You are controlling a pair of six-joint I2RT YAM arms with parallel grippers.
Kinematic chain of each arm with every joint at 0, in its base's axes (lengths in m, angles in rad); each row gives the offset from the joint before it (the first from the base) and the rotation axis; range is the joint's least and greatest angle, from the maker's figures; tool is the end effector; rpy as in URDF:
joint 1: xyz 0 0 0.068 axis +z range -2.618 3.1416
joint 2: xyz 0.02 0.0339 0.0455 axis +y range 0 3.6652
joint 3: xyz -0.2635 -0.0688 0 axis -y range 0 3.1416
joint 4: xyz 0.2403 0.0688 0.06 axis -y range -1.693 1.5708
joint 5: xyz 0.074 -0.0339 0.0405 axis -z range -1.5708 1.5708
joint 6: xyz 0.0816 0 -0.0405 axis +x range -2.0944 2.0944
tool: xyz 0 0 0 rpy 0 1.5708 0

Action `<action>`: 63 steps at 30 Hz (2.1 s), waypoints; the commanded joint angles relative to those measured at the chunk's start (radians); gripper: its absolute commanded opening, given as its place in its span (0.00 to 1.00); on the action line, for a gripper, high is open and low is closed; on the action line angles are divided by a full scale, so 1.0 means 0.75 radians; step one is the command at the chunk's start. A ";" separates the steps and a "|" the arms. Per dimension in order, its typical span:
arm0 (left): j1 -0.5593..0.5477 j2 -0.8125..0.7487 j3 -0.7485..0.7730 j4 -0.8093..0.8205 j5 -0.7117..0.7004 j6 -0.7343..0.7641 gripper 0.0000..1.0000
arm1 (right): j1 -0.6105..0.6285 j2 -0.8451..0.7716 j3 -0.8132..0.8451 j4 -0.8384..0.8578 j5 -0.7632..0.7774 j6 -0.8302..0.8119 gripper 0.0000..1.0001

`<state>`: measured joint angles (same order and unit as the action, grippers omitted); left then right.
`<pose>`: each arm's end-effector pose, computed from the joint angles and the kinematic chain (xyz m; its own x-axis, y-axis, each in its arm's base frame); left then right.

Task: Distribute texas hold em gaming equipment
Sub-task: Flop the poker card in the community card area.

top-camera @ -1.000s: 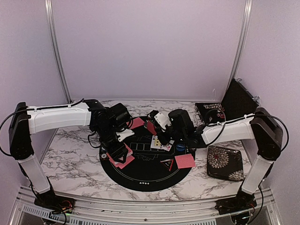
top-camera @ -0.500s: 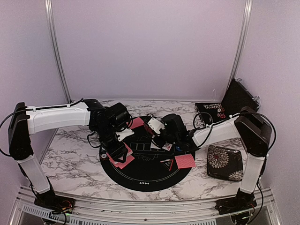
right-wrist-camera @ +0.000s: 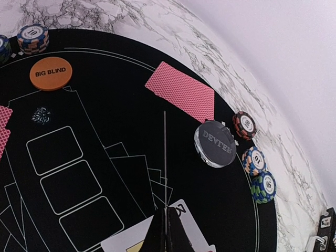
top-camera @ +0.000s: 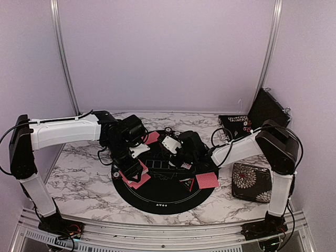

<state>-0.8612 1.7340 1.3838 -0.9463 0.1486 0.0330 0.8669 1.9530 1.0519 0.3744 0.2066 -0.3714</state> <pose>0.2195 -0.2742 0.1985 -0.6012 0.7501 -0.2754 0.7967 0.5895 -0.1335 0.3024 0.3303 0.1295 -0.0740 -0.6360 -0.7681 -0.7064 0.5771 -0.4098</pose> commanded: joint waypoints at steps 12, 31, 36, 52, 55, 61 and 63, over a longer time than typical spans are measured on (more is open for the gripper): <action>0.007 -0.039 -0.006 0.000 0.003 0.001 0.55 | 0.067 -0.039 -0.022 -0.087 -0.057 0.054 0.15; 0.007 -0.032 0.001 0.000 0.012 0.002 0.55 | 0.110 -0.223 -0.175 -0.222 -0.021 0.290 0.31; 0.007 -0.043 -0.008 0.000 0.005 0.000 0.55 | 0.059 -0.337 -0.187 -0.288 -0.122 0.463 0.38; 0.007 -0.045 -0.010 0.000 -0.005 -0.003 0.55 | -0.092 -0.513 -0.142 -0.560 -0.520 0.979 0.64; 0.007 -0.043 -0.009 0.000 -0.006 -0.002 0.55 | -0.090 -0.536 -0.141 -0.687 -0.451 0.986 0.69; 0.006 -0.038 -0.006 -0.001 -0.007 -0.001 0.55 | -0.013 -0.535 -0.121 -0.916 -0.230 0.968 0.81; 0.007 -0.035 -0.004 -0.001 -0.006 -0.002 0.55 | 0.019 -0.507 -0.103 -0.967 -0.180 0.963 0.84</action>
<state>-0.8612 1.7336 1.3838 -0.9459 0.1482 0.0330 0.8337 1.5635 0.9192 -0.2016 -0.0551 0.3458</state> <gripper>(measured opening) 0.668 0.818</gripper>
